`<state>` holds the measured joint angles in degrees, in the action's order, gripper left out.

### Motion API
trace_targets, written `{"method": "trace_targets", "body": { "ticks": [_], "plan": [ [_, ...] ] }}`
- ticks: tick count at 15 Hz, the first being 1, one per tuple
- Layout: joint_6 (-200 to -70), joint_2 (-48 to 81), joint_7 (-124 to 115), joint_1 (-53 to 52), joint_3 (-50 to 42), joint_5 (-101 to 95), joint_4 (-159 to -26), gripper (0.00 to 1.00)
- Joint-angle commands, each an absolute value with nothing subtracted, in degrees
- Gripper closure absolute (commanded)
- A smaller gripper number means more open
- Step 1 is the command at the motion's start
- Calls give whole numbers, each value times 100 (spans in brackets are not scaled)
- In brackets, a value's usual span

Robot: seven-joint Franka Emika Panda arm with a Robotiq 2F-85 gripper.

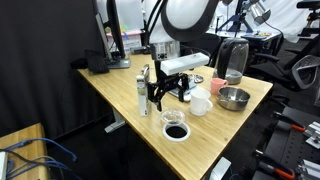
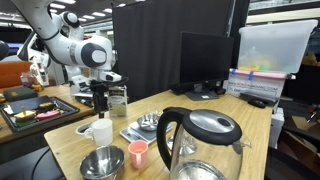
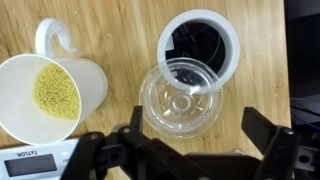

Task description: Put the lid on the jar on the table

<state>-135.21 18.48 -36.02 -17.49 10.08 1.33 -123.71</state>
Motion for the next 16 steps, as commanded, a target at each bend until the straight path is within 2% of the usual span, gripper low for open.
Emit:
{"method": "trace_targets", "body": {
  "ticks": [1,15,16],
  "plan": [
    [-13470,1909,-3748,-1871,926,89,-12321,0],
    [-13414,2237,-3830,-1897,766,84,-12186,0],
    [-13408,2232,-3815,-1893,773,94,-12184,11]
  ]
}}
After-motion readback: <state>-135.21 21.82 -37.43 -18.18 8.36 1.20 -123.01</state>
